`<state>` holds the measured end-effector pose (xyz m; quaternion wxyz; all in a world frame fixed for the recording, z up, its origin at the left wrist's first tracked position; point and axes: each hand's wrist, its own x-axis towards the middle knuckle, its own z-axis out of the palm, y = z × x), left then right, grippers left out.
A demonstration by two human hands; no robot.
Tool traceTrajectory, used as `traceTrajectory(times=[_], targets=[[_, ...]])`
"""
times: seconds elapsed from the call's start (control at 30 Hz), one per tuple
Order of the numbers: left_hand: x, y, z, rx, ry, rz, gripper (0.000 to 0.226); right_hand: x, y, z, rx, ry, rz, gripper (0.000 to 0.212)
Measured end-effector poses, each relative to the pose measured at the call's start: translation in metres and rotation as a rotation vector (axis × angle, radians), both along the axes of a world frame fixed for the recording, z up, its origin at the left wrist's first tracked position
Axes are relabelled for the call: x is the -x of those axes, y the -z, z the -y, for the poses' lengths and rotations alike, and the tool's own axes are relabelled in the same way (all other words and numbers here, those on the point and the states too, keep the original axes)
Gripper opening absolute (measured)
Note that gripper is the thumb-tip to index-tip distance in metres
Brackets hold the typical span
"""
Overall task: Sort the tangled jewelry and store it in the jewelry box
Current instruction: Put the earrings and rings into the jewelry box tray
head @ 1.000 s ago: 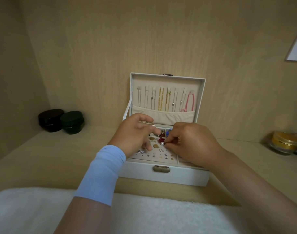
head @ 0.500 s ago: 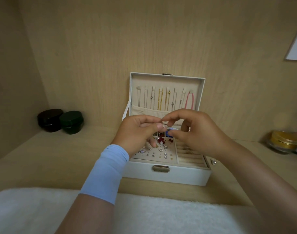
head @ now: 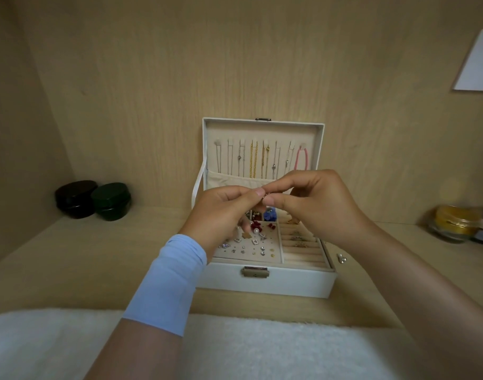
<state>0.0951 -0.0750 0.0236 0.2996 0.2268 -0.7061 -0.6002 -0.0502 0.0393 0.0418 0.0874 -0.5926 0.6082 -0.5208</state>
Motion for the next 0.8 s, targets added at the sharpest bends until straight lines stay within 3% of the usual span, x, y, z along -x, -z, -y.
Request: traceTrajectory(times=[0.17, 0.3, 0.37, 0.6, 0.7, 0.8], targets=[[0.004, 0.002, -0.001, -0.094, 0.071, -0.089, 0.019, 0.002, -0.001, -0.001, -0.019, -0.007, 0.115, 0.009], [0.005, 0.004, -0.002, -0.135, 0.050, -0.145, 0.017, -0.002, 0.001, 0.001, 0.003, 0.023, 0.304, 0.018], [0.005, 0.003, -0.002, -0.151, 0.044, -0.146, 0.015, -0.005, 0.001, 0.002, 0.038, 0.030, 0.309, 0.020], [0.003, 0.002, -0.008, 0.028, -0.018, -0.002, 0.010, 0.003, 0.006, 0.000, 0.012, 0.080, -0.085, 0.018], [0.003, 0.006, -0.003, 0.232, -0.111, 0.058, 0.007, 0.012, 0.011, 0.001, -0.092, 0.107, -0.167, 0.012], [0.000, 0.011, 0.002, 0.502, -0.169, 0.239, 0.009, 0.019, 0.018, 0.001, -0.278, 0.217, -0.445, 0.007]])
